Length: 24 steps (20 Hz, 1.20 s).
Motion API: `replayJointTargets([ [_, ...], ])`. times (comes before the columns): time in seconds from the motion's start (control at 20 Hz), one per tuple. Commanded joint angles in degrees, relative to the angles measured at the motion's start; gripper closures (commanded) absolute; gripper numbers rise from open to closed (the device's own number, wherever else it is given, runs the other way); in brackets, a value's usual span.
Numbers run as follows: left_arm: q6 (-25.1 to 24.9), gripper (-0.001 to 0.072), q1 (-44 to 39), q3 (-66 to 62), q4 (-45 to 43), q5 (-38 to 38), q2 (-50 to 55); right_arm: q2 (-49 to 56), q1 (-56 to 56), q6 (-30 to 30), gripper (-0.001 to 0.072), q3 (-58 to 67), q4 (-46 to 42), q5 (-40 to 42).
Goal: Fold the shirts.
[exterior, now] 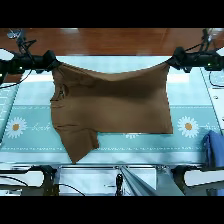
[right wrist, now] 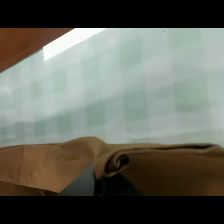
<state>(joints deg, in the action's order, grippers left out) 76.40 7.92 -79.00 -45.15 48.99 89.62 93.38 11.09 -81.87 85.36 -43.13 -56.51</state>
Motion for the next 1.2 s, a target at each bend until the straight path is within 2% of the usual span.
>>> replayJointTargets([
  [0.0,0.3,0.0685,1.5,-0.9,1.0,1.4,3.3,4.6,1.2,-1.6,0.0691,2.4,-0.7,-3.7],
  [0.15,0.4,0.0686,5.0,-1.0,1.0,6.5,3.4,4.6,4.5,-2.6,0.0691,2.4,-2.1,-9.2],
  [0.3,0.3,0.0685,7.7,-0.9,-0.1,16.1,3.6,4.6,7.1,-0.6,0.069,2.4,-3.5,-17.9],
  [0.45,-2.4,0.0685,6.7,0.8,-5.6,24.3,3.8,4.6,5.0,1.9,0.069,1.4,-10.6,-25.6],
  [0.55,-2.2,0.0685,5.8,3.2,-8.2,24.8,4.2,4.6,3.0,1.8,0.069,-0.8,-15.2,-25.4],
  [0.65,-2.1,0.0686,5.5,5.4,-8.3,24.9,4.8,4.6,1.8,1.5,0.0691,-3.2,-16.0,-22.8],
  [0.8,-0.4,0.0684,5.6,5.9,-10.3,26.5,5.7,4.6,1.4,-1.8,0.069,-4.8,-18.8,-20.8],
  [0.85,1.0,0.0612,5.7,5.7,-10.4,26.8,5.6,4.6,1.4,-3.1,0.0684,-4.8,-19.3,-20.8],
  [0.9,2.0,0.03,5.7,5.1,-10.5,28.0,5.6,4.6,1.5,-4.5,0.0479,-4.8,-19.4,-21.8],
  [0.95,2.3,0.0005,5.7,4.0,-11.0,30.3,5.6,4.5,1.7,-4.4,0.0106,-4.8,-19.4,-23.4],
  [1.05,2.6,0.0001,6.3,1.0,-16.3,37.6,5.3,3.4,2.4,-2.8,0.009,-4.8,-21.4,-27.6],
  [1.15,2.7,0.0002,7.5,1.8,-23.5,42.6,2.7,0.4,3.5,-1.6,0.009,-5.5,-27.4,-31.2],
])
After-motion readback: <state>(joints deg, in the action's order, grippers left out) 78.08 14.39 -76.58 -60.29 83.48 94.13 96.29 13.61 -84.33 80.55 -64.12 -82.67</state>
